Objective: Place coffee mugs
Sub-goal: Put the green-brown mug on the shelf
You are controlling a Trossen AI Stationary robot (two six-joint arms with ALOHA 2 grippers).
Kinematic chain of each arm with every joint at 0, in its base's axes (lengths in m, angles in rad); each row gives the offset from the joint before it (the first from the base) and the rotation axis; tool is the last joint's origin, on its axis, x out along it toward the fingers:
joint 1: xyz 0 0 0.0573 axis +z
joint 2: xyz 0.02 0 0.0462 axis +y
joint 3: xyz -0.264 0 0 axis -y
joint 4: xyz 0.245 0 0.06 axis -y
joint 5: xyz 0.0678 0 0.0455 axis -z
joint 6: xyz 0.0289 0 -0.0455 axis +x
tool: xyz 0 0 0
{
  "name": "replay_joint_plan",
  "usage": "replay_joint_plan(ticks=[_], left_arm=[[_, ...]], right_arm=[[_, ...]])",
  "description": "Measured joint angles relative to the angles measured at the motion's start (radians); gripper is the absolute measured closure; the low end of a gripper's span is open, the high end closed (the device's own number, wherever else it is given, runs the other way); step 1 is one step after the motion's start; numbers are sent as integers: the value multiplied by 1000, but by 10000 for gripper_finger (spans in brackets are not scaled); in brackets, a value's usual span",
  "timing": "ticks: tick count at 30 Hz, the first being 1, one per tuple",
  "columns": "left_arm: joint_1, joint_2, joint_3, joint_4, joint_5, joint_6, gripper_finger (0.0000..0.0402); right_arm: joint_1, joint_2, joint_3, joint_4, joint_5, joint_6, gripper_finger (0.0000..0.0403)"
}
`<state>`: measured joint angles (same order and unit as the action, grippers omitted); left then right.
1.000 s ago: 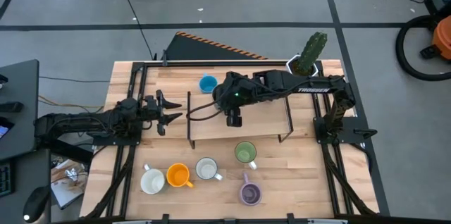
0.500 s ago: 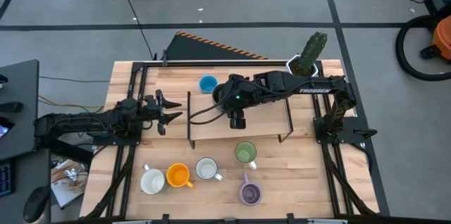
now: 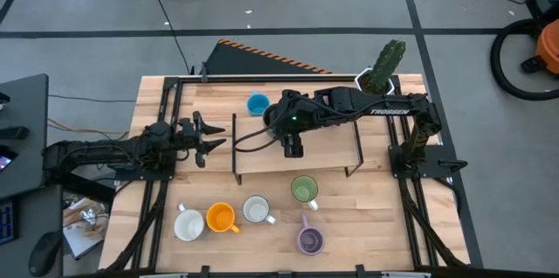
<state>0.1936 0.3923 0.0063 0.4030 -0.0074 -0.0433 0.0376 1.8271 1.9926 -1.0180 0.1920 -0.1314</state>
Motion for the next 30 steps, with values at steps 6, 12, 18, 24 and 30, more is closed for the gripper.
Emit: replay_joint_plan(ticks=[6,12,18,24,30], left_arm=[[0,0,0,0,0,2,230],[0,0,0,0,0,2,230],[0,0,0,0,0,2,230],[0,0,0,0,0,2,230],[0,0,0,0,0,3,230]], right_arm=[[0,2,-1,-7,-5,-5,142],[-27,6,-74,2,0,12,153],[-43,6,-126,8,-3,8,175],[-47,5,-129,10,-13,-2,219],[-48,5,-129,-24,-13,-7,253]])
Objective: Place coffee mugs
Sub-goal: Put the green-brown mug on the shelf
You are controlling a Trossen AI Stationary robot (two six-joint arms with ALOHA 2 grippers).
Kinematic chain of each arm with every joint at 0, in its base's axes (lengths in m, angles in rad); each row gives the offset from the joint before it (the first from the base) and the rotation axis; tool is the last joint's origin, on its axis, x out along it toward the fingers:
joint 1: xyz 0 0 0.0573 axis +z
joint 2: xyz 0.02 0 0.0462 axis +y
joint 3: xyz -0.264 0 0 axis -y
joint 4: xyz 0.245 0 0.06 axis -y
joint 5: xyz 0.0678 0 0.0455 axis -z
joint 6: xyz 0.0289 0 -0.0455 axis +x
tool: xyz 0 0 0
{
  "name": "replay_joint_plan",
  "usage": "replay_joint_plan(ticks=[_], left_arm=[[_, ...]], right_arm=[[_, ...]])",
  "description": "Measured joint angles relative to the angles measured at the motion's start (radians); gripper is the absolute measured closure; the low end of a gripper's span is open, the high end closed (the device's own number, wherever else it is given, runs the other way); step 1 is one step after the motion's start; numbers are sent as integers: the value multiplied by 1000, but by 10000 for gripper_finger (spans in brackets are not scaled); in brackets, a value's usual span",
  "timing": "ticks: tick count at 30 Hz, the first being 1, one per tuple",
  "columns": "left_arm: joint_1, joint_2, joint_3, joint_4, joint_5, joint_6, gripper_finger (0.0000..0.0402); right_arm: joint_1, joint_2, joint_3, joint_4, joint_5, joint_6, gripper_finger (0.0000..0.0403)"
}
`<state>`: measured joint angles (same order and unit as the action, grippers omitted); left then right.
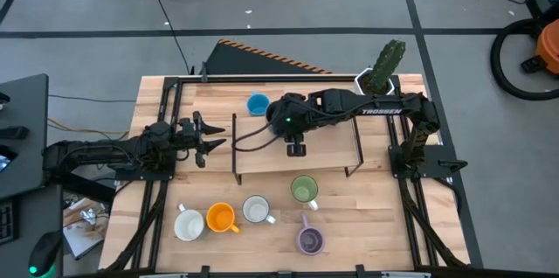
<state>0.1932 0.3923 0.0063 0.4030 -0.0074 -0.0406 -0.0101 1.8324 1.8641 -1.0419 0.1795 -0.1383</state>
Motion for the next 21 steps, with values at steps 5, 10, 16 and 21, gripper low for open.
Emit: replay_joint_plan(ticks=[5,10,16,21], left_arm=[[0,0,0,0,0,0,230],[0,0,0,0,0,0,230],[0,0,0,0,0,1,230],[0,0,0,0,0,0,230]], right_arm=[[0,0,0,-7,0,-15,269],[0,0,0,-7,0,-23,286],[-3,0,0,-7,0,-22,314],[-8,0,-1,-24,-6,-3,341]])
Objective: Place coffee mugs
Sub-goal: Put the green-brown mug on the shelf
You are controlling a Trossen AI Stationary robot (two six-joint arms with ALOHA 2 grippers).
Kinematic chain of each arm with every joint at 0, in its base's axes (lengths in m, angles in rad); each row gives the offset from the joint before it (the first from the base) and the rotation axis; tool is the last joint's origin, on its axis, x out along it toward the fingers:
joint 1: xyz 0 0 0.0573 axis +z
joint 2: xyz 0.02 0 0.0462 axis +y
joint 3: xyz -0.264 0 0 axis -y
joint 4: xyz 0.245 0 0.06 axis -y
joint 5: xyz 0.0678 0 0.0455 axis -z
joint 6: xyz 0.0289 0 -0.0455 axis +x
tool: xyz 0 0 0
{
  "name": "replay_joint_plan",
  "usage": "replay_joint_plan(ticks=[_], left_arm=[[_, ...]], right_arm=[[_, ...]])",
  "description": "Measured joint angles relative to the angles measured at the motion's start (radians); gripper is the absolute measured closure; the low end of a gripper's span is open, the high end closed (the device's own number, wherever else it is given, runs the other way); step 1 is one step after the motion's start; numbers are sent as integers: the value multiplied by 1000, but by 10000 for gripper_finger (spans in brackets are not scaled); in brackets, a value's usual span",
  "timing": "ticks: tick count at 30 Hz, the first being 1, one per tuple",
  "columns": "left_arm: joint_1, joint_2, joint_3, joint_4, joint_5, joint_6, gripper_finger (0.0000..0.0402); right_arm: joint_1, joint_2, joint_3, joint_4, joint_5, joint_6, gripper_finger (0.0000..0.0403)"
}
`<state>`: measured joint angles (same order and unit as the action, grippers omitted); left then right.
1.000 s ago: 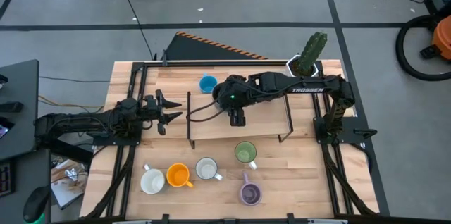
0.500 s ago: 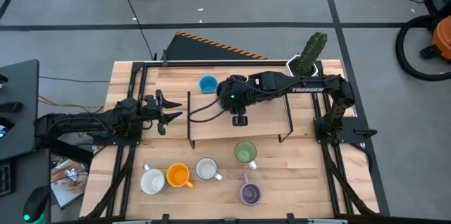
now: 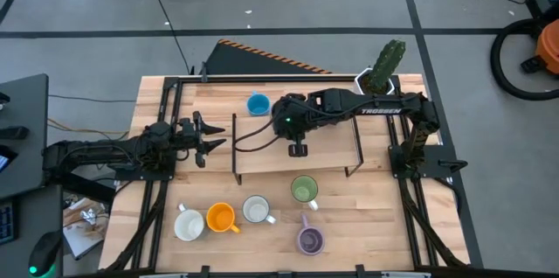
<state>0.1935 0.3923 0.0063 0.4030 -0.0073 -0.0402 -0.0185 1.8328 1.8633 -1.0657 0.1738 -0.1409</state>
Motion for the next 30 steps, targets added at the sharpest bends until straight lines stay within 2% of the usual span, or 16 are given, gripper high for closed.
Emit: replay_joint_plan(ticks=[18,23,30], left_arm=[[0,0,0,0,0,0,230],[0,0,0,-1,0,0,230],[0,0,0,-1,0,-1,230]], right_arm=[[-43,-38,1,-96,3,16,344],[-81,-40,1,-141,-71,28,344],[-97,-43,2,-166,-85,38,344]])
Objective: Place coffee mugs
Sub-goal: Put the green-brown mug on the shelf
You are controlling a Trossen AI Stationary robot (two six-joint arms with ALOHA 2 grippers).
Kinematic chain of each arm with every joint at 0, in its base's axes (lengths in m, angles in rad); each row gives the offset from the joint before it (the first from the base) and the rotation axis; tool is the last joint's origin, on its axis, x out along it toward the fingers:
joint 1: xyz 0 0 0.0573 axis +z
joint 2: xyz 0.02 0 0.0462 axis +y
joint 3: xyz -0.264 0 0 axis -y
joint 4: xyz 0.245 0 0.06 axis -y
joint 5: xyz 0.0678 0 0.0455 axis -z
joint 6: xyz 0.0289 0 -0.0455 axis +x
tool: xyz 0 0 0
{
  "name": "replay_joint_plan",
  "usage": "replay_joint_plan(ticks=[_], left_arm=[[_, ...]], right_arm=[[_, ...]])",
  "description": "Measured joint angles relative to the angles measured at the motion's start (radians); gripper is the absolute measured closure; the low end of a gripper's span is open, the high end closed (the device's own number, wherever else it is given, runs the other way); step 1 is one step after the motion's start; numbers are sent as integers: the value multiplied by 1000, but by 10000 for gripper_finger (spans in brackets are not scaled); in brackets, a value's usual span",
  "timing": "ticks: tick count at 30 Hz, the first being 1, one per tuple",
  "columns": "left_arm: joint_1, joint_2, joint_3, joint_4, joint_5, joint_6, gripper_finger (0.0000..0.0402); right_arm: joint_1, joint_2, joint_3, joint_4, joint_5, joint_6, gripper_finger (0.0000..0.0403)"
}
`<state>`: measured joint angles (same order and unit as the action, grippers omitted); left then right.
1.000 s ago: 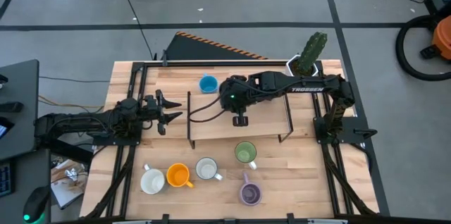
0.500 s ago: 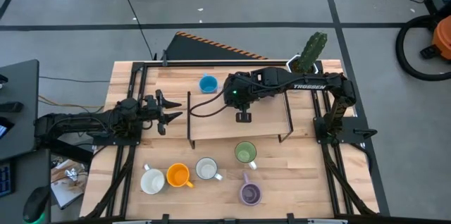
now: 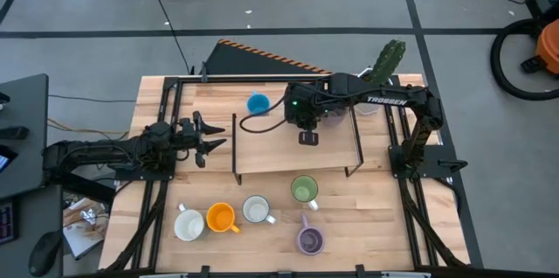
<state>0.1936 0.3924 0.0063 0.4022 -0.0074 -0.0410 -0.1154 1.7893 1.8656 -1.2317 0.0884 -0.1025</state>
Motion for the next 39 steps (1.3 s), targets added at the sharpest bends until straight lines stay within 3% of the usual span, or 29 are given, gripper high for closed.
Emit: replay_joint_plan(ticks=[39], left_arm=[[0,0,0,1,0,-1,230]], right_arm=[[1,-11,31,-95,-76,-17,341]])
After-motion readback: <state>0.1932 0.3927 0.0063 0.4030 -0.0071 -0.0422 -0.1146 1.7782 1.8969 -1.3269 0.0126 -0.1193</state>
